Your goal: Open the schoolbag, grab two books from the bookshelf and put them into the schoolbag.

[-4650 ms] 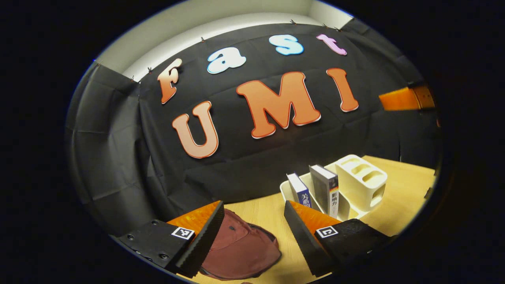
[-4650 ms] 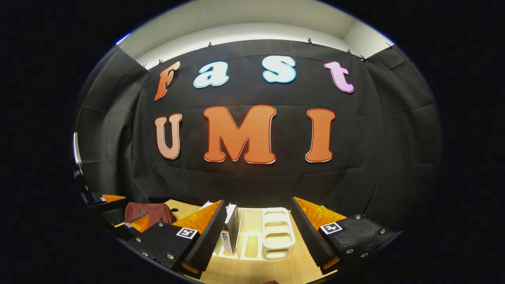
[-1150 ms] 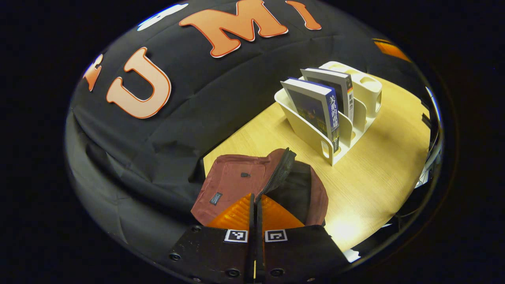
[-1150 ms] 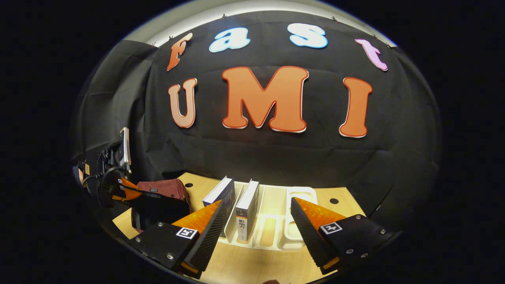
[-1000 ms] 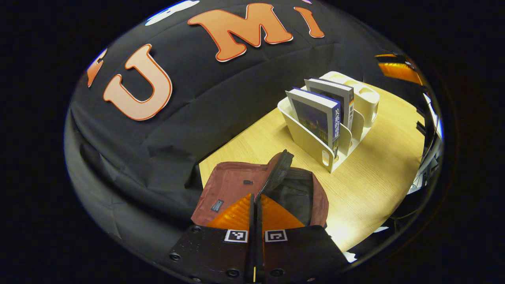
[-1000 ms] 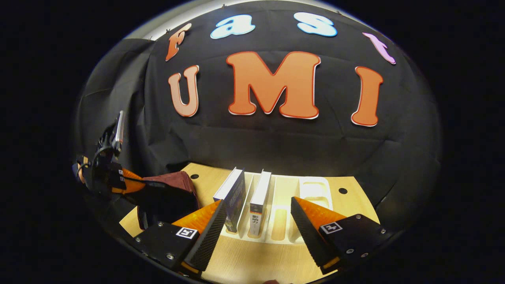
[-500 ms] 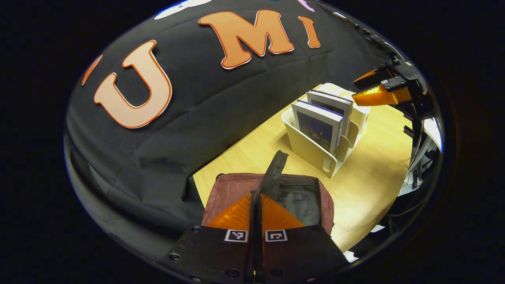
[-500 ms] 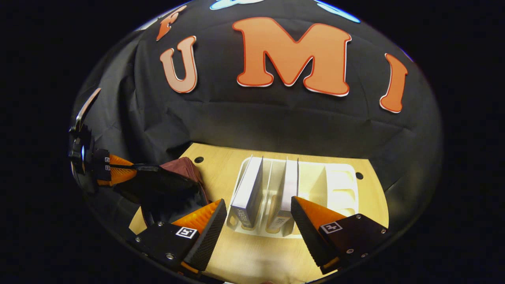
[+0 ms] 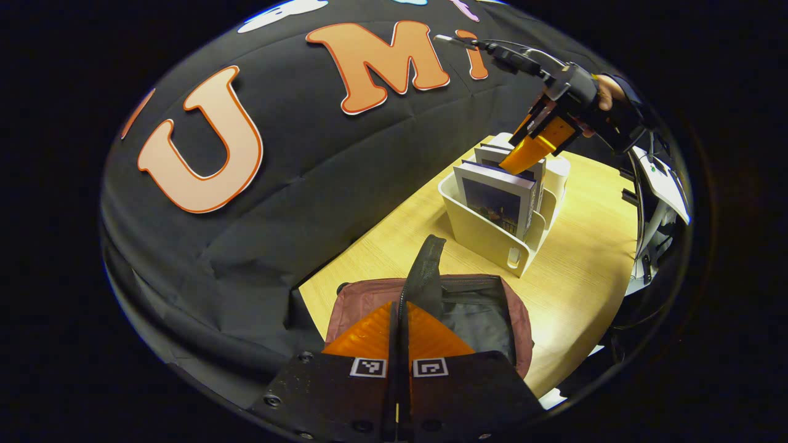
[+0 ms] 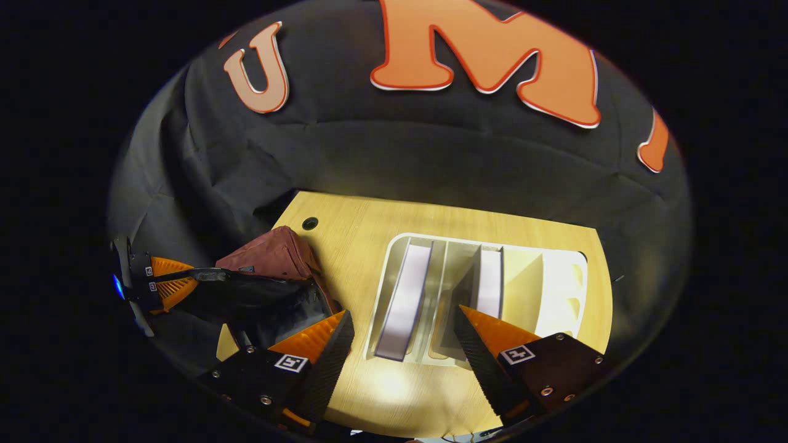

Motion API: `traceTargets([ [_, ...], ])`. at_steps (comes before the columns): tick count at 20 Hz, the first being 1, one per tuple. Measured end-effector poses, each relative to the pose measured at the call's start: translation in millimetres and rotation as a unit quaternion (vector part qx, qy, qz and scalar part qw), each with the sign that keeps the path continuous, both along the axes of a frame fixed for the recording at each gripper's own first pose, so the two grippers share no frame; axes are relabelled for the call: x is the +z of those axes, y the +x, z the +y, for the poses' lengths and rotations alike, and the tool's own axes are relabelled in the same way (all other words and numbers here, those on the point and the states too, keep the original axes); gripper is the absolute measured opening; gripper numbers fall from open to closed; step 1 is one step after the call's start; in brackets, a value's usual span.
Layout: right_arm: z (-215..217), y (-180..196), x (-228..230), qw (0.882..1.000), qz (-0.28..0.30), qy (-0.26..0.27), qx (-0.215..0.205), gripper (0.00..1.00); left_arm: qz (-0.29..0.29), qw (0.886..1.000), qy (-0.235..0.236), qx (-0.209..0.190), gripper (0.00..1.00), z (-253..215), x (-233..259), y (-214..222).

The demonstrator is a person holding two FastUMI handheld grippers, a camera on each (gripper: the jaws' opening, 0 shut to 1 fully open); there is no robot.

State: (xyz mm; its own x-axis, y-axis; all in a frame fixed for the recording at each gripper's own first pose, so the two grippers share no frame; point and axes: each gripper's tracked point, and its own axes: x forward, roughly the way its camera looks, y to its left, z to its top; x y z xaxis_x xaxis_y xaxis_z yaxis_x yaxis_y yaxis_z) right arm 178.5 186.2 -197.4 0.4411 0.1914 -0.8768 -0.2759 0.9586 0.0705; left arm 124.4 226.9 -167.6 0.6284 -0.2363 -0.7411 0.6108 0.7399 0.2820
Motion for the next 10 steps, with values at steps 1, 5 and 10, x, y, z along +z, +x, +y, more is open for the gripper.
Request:
traceTargets([
  [1, 10, -3, -10, 0.999, 0.035, 0.016, 0.008, 0.97, 0.000, 1.000, -0.003, -0.001, 0.02, 0, -1, 1],
  [5, 17, 0, -36, 0.991, 0.125, 0.028, -0.028, 0.99, -0.003, 1.000, -0.006, -0.006, 0.02, 5, -2, 2],
  [10, 4, 15, -55, 0.988, 0.150, -0.017, -0.040, 0.94, -0.004, 1.000, -0.010, -0.006, 0.02, 14, -7, 8],
])
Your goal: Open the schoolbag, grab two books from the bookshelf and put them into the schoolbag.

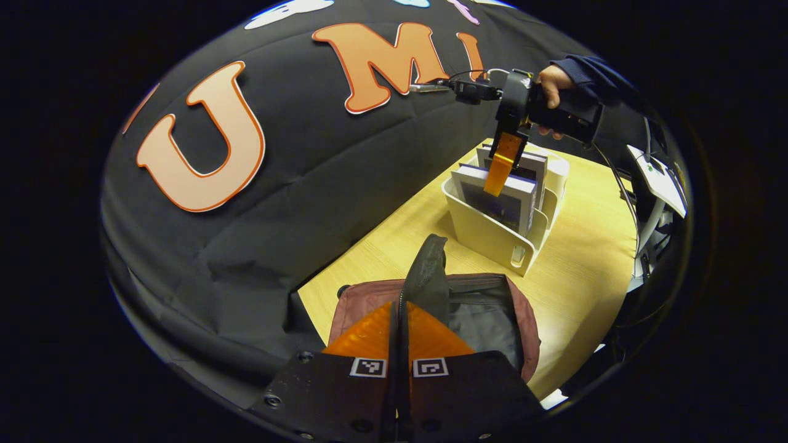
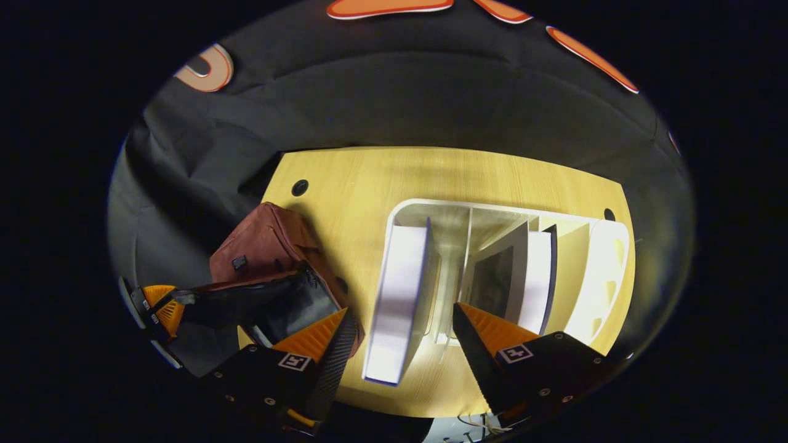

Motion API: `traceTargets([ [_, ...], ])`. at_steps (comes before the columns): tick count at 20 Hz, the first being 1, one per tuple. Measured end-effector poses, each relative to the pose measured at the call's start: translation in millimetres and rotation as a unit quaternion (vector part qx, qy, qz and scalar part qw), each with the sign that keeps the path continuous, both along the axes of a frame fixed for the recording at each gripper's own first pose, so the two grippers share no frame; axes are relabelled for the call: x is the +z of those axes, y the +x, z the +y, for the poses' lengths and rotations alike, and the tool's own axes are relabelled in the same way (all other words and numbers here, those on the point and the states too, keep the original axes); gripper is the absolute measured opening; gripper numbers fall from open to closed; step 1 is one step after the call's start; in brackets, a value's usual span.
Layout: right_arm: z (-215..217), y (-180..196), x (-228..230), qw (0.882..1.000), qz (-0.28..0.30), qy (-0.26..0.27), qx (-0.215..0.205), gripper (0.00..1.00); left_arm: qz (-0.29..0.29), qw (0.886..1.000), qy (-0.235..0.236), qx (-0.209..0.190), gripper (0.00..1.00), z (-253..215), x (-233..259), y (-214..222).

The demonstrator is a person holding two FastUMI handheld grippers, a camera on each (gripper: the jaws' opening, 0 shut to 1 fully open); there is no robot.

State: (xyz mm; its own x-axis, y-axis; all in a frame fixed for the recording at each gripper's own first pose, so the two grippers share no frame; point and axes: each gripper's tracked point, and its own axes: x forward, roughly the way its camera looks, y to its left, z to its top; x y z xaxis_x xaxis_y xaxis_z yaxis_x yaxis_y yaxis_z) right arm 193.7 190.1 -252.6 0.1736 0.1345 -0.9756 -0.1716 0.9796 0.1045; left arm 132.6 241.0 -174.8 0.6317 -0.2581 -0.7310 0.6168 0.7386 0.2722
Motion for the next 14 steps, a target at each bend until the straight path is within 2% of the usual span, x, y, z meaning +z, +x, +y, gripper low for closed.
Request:
traceTargets([
  [3, 0, 11, -7, 1.000, 0.000, -0.024, 0.005, 0.93, 0.001, 1.000, -0.001, 0.002, 0.01, 3, -2, 3],
  [5, 2, 13, -13, 1.000, 0.011, -0.029, 0.006, 0.87, 0.000, 1.000, -0.002, 0.001, 0.02, 3, -3, 5],
  [7, 4, 12, -20, 0.999, 0.022, -0.038, 0.006, 0.78, 0.001, 1.000, -0.003, 0.001, 0.01, 4, -3, 2],
  [8, 3, 11, -25, 0.999, 0.026, -0.046, 0.007, 0.70, 0.001, 1.000, -0.003, 0.000, 0.02, 4, -4, 2],
  [9, 1, 11, -26, 0.998, 0.029, -0.056, 0.006, 0.55, 0.001, 1.000, -0.002, 0.000, 0.02, 4, -4, 2],
  [10, -4, 12, -33, 0.997, 0.030, -0.069, 0.002, 0.52, 0.000, 1.000, -0.003, 0.000, 0.01, 4, -4, 2],
  [12, -7, 10, -32, 0.996, 0.040, -0.074, -0.011, 0.38, 0.000, 1.000, -0.003, -0.002, 0.02, 5, -4, 1],
  [13, -8, 8, -29, 0.996, 0.047, -0.076, -0.015, 0.46, 0.001, 1.000, -0.004, -0.001, 0.02, 4, -4, 2],
  [14, -9, 6, -28, 0.995, 0.053, -0.077, -0.015, 0.36, 0.001, 1.000, -0.004, -0.002, 0.02, 4, -5, 1],
])
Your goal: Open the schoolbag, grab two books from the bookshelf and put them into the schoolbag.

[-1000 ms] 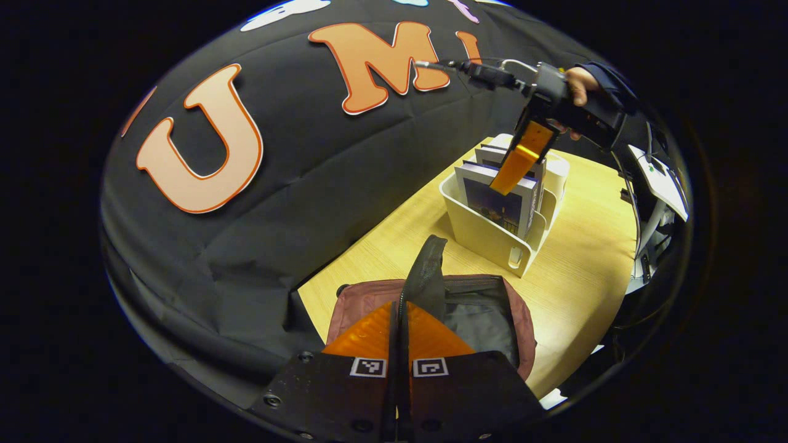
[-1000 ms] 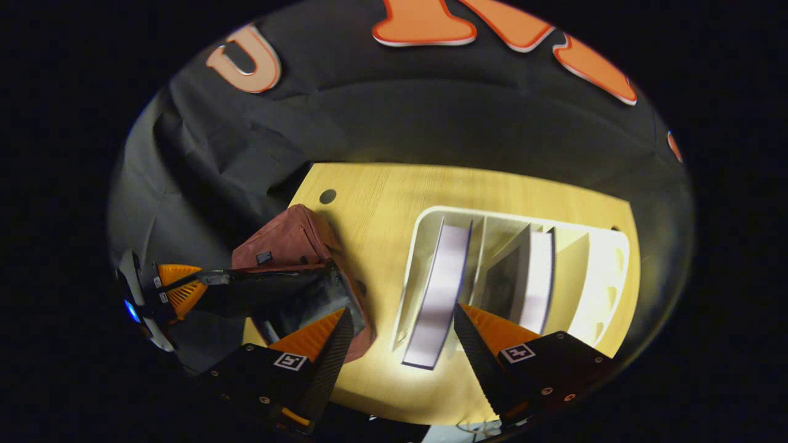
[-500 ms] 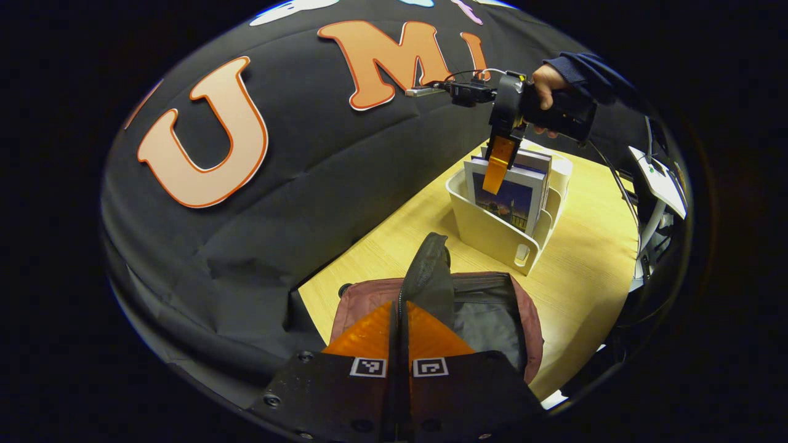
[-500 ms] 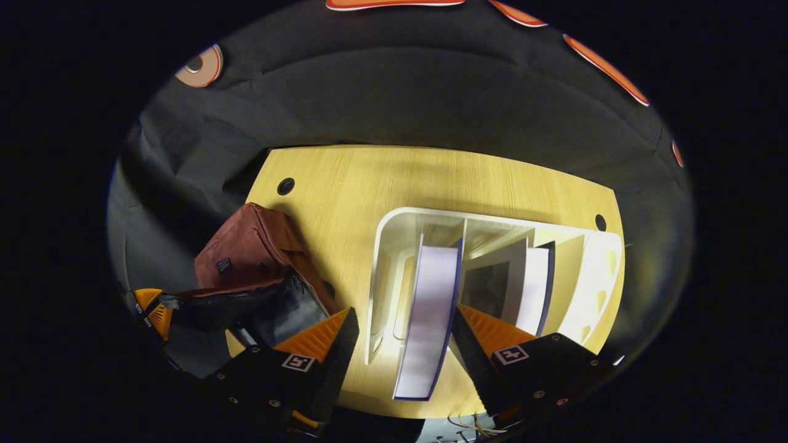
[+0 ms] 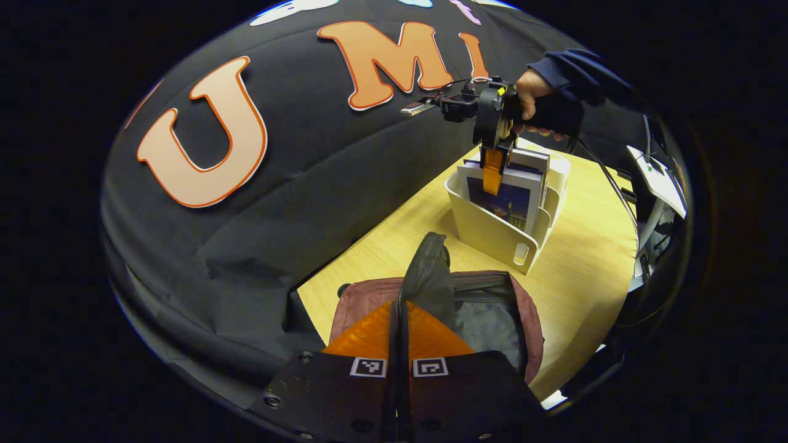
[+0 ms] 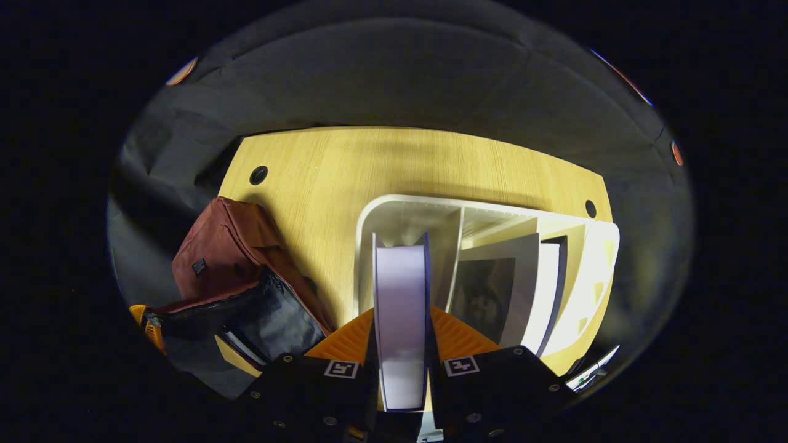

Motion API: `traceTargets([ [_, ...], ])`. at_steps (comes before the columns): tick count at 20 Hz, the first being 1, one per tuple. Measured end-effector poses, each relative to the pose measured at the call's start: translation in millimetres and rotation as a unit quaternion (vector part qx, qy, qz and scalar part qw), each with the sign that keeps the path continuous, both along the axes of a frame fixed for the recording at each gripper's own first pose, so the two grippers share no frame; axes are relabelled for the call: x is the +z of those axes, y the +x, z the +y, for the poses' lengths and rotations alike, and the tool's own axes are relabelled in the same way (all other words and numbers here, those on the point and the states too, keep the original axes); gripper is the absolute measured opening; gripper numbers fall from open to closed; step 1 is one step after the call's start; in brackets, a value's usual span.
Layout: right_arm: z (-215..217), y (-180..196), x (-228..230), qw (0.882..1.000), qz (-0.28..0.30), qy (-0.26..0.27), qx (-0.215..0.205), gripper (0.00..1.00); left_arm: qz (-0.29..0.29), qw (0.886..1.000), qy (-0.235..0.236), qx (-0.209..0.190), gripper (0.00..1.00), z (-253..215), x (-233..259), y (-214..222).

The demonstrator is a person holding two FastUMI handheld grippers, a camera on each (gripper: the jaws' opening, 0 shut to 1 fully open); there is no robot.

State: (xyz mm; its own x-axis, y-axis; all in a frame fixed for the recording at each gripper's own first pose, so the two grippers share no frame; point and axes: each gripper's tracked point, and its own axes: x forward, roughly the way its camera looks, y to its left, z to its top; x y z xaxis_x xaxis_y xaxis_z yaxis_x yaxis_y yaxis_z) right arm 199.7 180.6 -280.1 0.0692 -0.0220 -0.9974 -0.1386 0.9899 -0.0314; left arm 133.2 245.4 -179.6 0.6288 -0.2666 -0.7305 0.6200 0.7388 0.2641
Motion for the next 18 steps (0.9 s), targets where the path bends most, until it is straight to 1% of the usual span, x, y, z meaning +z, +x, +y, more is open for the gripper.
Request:
traceTargets([
  [1, -1, -2, 4, 1.000, 0.000, -0.001, -0.004, 0.26, 0.000, 1.000, 0.000, 0.000, 0.02, 1, 0, 0],
  [2, -3, -2, 8, 1.000, -0.003, -0.002, -0.006, 0.34, 0.001, 1.000, -0.001, 0.000, 0.02, 0, 0, 0],
  [4, -6, -3, 21, 1.000, -0.011, -0.007, -0.006, 0.33, 0.001, 1.000, 0.000, -0.002, 0.01, 0, 0, 0],
  [8, -12, -9, 42, 1.000, -0.021, 0.002, -0.017, 0.32, -0.001, 1.000, 0.000, -0.009, 0.02, -1, 0, -7],
  [13, -19, -24, 73, 0.999, -0.041, 0.003, -0.009, 0.32, -0.005, 1.000, 0.005, -0.019, 0.02, -4, 1, -10],
  [18, -20, -40, 109, 0.997, -0.064, 0.028, -0.019, 0.31, -0.004, 1.000, 0.004, -0.027, 0.02, -7, -1, -14],
])
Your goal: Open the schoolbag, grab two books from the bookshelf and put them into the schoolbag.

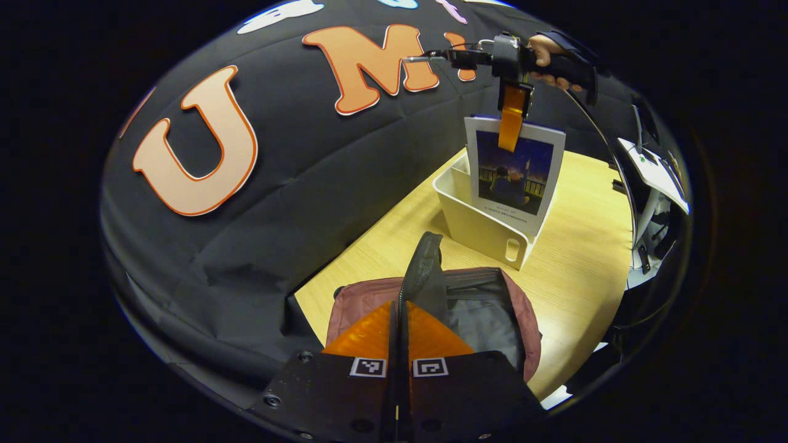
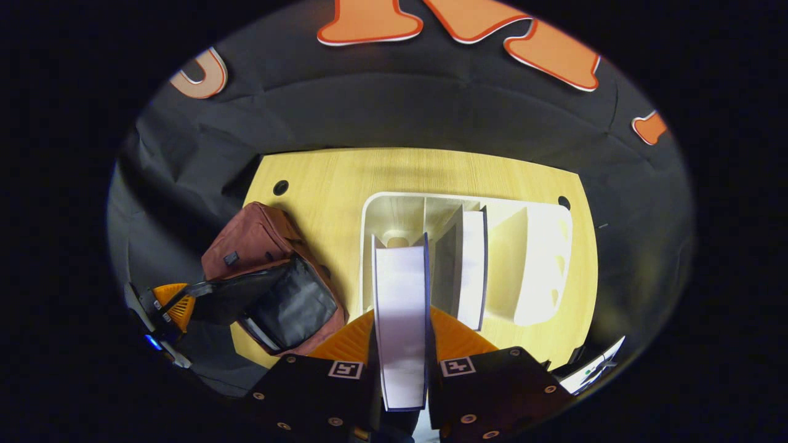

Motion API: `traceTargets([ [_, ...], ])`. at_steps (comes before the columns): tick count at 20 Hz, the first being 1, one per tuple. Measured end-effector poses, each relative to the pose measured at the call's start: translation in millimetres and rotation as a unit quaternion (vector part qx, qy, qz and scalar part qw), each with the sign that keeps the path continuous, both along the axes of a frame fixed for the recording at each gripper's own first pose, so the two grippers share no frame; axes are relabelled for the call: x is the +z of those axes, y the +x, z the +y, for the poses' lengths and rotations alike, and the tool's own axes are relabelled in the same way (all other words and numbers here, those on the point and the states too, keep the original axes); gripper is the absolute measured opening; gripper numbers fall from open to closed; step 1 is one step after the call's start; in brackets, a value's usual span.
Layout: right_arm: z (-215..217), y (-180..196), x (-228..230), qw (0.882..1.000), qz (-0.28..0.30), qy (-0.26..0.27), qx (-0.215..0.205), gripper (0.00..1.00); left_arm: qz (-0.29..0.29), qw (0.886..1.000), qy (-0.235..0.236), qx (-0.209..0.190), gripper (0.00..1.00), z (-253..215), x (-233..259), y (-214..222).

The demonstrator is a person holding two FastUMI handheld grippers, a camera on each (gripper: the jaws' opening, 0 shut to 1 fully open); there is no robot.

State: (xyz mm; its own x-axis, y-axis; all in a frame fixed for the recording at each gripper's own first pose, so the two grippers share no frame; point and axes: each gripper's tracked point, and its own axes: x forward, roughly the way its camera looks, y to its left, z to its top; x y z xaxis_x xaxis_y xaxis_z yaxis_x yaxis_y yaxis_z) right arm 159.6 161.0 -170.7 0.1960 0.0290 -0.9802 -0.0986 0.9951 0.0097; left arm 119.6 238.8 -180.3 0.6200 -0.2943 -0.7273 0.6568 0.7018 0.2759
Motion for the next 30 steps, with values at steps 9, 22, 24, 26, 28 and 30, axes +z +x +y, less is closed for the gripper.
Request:
traceTargets([
  [9, 12, -28, 56, 0.996, -0.048, 0.073, -0.016, 0.30, 0.004, 1.000, 0.002, -0.008, 0.01, 0, 0, 1],
  [22, 79, -76, 23, 0.962, -0.041, 0.252, -0.097, 0.28, 0.027, 1.000, 0.007, -0.006, 0.02, 2, 18, 16],
  [24, 86, -82, 16, 0.957, -0.035, 0.268, -0.104, 0.28, 0.027, 1.000, 0.007, -0.004, 0.02, 0, 20, 19],
  [26, 97, -84, 9, 0.952, -0.037, 0.283, -0.113, 0.28, 0.028, 1.000, 0.006, -0.002, 0.01, 2, 22, 16],
  [28, 106, -88, 1, 0.945, -0.036, 0.298, -0.132, 0.28, 0.028, 1.000, 0.006, 0.001, 0.02, 0, 23, 16],
  [30, 119, -94, -13, 0.937, -0.026, 0.311, -0.158, 0.28, 0.031, 1.000, 0.004, 0.004, 0.02, -2, 21, 14],
])
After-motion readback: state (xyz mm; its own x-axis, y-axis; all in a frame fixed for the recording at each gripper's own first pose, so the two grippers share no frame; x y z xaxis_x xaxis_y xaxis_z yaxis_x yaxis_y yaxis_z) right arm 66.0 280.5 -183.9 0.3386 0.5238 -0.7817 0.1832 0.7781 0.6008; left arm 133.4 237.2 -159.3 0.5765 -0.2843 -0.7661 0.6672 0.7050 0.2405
